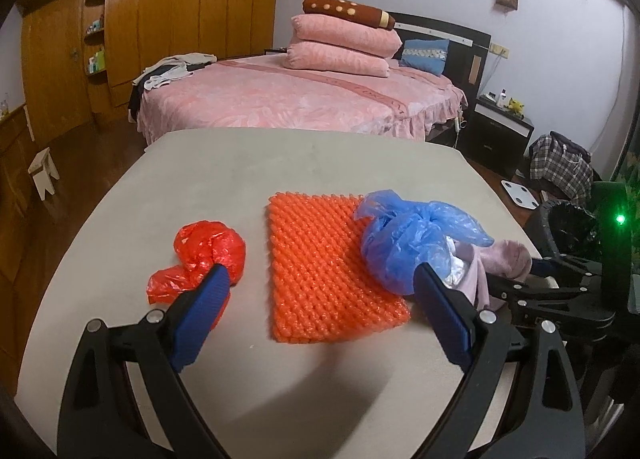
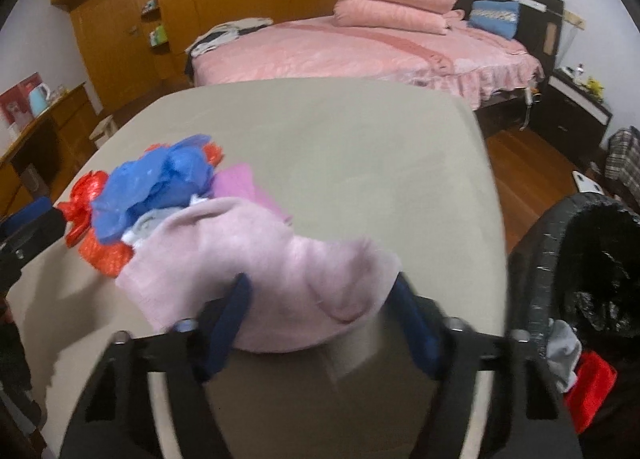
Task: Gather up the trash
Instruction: 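Bring both grippers back over the remaining pile on the table, then grasp the pink sock with the right gripper and lift it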
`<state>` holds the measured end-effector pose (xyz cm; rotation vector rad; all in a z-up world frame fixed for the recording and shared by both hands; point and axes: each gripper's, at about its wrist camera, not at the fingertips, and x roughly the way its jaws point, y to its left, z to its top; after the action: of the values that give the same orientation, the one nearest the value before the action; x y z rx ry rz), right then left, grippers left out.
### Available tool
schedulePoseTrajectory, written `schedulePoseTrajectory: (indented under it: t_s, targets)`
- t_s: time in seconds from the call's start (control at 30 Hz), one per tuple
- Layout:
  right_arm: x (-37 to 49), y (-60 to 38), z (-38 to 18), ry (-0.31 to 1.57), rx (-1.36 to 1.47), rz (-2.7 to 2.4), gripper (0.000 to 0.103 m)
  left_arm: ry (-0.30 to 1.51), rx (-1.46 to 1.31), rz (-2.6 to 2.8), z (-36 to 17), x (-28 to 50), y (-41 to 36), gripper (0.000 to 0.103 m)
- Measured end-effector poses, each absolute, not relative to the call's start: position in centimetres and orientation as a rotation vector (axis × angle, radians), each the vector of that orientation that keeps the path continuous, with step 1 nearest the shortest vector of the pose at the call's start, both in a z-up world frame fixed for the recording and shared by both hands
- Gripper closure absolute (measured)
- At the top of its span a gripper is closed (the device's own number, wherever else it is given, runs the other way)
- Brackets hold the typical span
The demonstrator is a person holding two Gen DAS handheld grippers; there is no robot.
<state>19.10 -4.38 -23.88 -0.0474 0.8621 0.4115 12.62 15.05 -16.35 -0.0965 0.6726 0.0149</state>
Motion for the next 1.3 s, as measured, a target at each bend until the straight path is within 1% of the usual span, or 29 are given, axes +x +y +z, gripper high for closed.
schedulePoseTrajectory:
  t_s: [0.03, 0.07, 0.1, 0.2, 0.33, 0.43, 0.53, 0.57, 0.6, 0.63, 0.67, 0.7, 0.83, 0.97, 1.1, 1.13, 1.2, 1.23, 1.27, 1.3]
  targets:
    - [19.0, -4.4, -23.8, 0.861, -0.043, 0.422, 0.064, 0.673, -0.096, 0.014, -16.3, 12.7, 15.0, 0.013]
    - [18.8, -4.3, -23.7, 0.862, -0.037, 0.449, 0.08, 0.673, -0.094, 0.012, -16.3, 12.7, 14.9, 0.013]
    - [18.6, -4.3, -23.7, 0.86, -0.038, 0.455, 0.088, 0.672, -0.092, 0.011, -16.2, 12.7, 14.7, 0.013]
    - [18.0, -4.5, -23.0, 0.835, -0.042, 0.446, 0.09, 0.669, -0.09, 0.006, -16.0, 12.7, 14.6, 0.013]
    - [18.1, -6.0, -21.4, 0.79, -0.017, 0.365, 0.09, 0.665, -0.093, 0.004, -15.9, 12.7, 14.6, 0.013]
    - [18.5, -6.3, -20.7, 0.793, 0.002, 0.375, 0.09, 0.663, -0.096, 0.002, -15.9, 12.6, 14.4, 0.013]
    - [18.8, -6.0, -20.5, 0.811, 0.054, 0.445, 0.083, 0.665, -0.099, 0.001, -15.8, 12.7, 14.3, 0.013]
    - [18.9, -5.8, -20.5, 0.816, 0.063, 0.465, 0.076, 0.665, -0.101, 0.002, -15.8, 12.7, 14.3, 0.013]
    - [18.9, -5.7, -20.6, 0.819, 0.064, 0.481, 0.065, 0.666, -0.102, 0.004, -15.8, 12.7, 14.3, 0.013]
    - [18.8, -5.3, -20.6, 0.826, 0.063, 0.5, 0.059, 0.666, -0.102, 0.005, -15.8, 12.7, 14.3, 0.013]
    - [18.7, -4.8, -20.8, 0.836, 0.059, 0.516, 0.047, 0.665, -0.102, 0.007, -15.8, 12.7, 14.4, 0.013]
    - [18.6, -4.4, -20.8, 0.841, 0.055, 0.53, 0.039, 0.665, -0.101, 0.009, -15.8, 12.7, 14.4, 0.013]
    - [18.1, -2.8, -21.3, 0.85, 0.022, 0.556, 0.033, 0.66, -0.106, 0.026, -15.7, 12.6, 15.0, 0.013]
    - [17.7, -1.5, -22.1, 0.863, -0.025, 0.544, 0.023, 0.66, -0.112, 0.045, -15.8, 12.6, 15.7, 0.013]
    - [17.4, -0.7, -23.2, 0.875, -0.11, 0.499, 0.023, 0.663, -0.118, 0.054, -15.8, 12.6, 16.1, 0.013]
    - [17.4, -0.7, -23.4, 0.875, -0.118, 0.491, 0.024, 0.663, -0.116, 0.053, -15.8, 12.6, 16.1, 0.013]
    - [17.6, -1.2, -23.5, 0.873, -0.09, 0.487, 0.032, 0.663, -0.114, 0.053, -15.8, 12.6, 16.1, 0.013]
    - [17.6, -1.5, -23.4, 0.872, -0.077, 0.49, 0.042, 0.663, -0.115, 0.052, -15.8, 12.6, 16.1, 0.013]
    - [17.7, -1.8, -23.2, 0.875, -0.065, 0.499, 0.054, 0.663, -0.117, 0.05, -15.8, 12.6, 16.1, 0.013]
    - [17.7, -2.0, -23.1, 0.876, -0.059, 0.506, 0.063, 0.664, -0.117, 0.049, -15.8, 12.6, 16.1, 0.013]
